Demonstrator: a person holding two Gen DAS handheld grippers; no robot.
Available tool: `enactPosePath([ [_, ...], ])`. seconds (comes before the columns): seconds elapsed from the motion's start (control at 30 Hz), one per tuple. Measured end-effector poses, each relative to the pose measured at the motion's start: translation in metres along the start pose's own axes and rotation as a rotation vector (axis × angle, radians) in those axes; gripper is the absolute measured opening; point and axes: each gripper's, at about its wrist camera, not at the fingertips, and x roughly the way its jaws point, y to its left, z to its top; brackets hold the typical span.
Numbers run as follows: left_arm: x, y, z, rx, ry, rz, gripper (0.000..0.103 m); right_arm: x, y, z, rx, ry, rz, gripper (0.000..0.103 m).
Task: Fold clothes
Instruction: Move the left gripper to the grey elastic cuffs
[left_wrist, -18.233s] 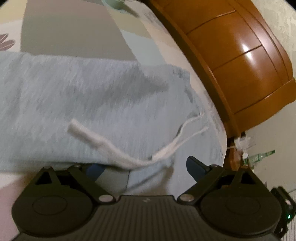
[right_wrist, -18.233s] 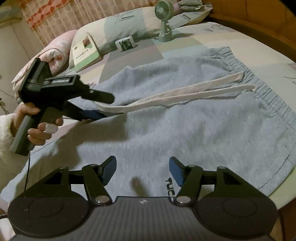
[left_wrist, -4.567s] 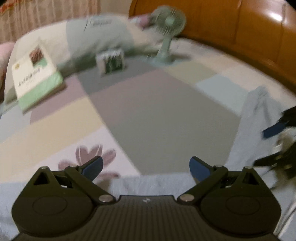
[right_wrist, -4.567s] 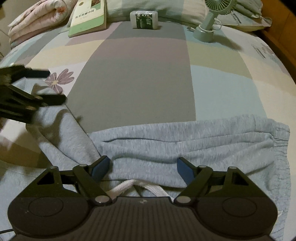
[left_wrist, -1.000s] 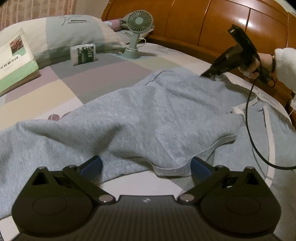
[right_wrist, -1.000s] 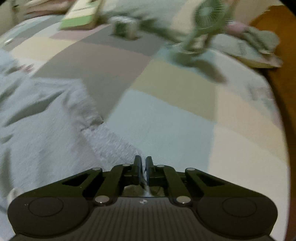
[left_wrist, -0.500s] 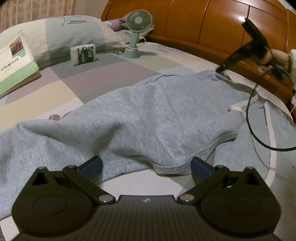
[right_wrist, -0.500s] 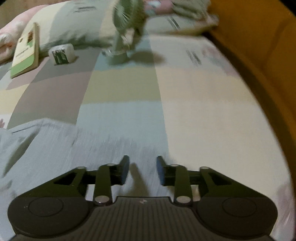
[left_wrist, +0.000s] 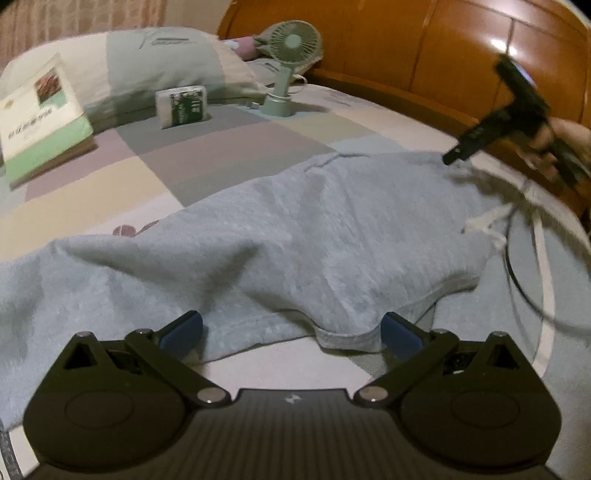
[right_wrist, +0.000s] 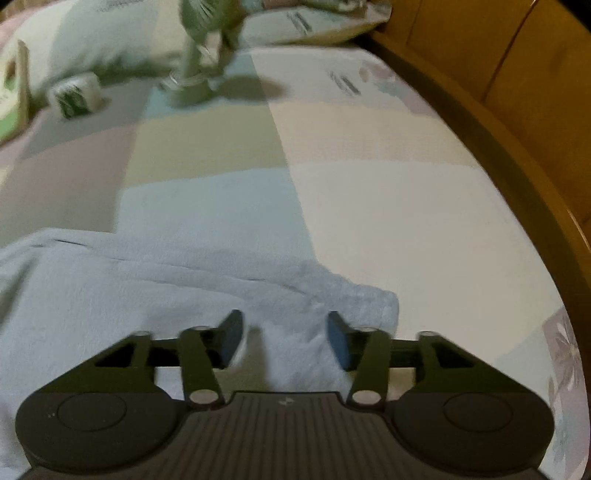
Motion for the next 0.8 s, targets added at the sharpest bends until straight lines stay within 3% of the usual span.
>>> enactPosePath([
  [0.13,-0.007,0.007,0.003,-0.034,-0.002,0.025,0.102,-0.040,0.036,-0.029,0.005,-0.008,0.089,0.074],
  [0.23,-0.018,0.007,0.009,-0.051,-0.020,0.067,0.102,-0.067,0.067,-0.052,-0.016,-0.014,0.164,0.088],
  [0.33,-0.035,0.009,0.010,-0.055,-0.027,0.105,0.102,-0.091,0.099,-0.069,-0.054,-0.037,0.227,0.091],
  [0.43,-0.061,0.019,-0.004,-0.029,-0.017,0.125,0.102,-0.114,0.126,-0.081,-0.091,-0.081,0.281,0.101],
  [0.53,-0.087,0.042,-0.026,-0.033,-0.024,0.176,0.102,-0.127,0.148,-0.092,-0.110,-0.122,0.333,0.103],
  [0.7,-0.111,0.103,-0.063,-0.213,-0.022,0.284,0.102,-0.131,0.184,-0.104,-0.143,-0.130,0.371,0.103],
  [0.8,-0.112,0.138,-0.072,-0.330,-0.019,0.283,0.102,-0.131,0.202,-0.109,-0.164,-0.124,0.377,0.103],
])
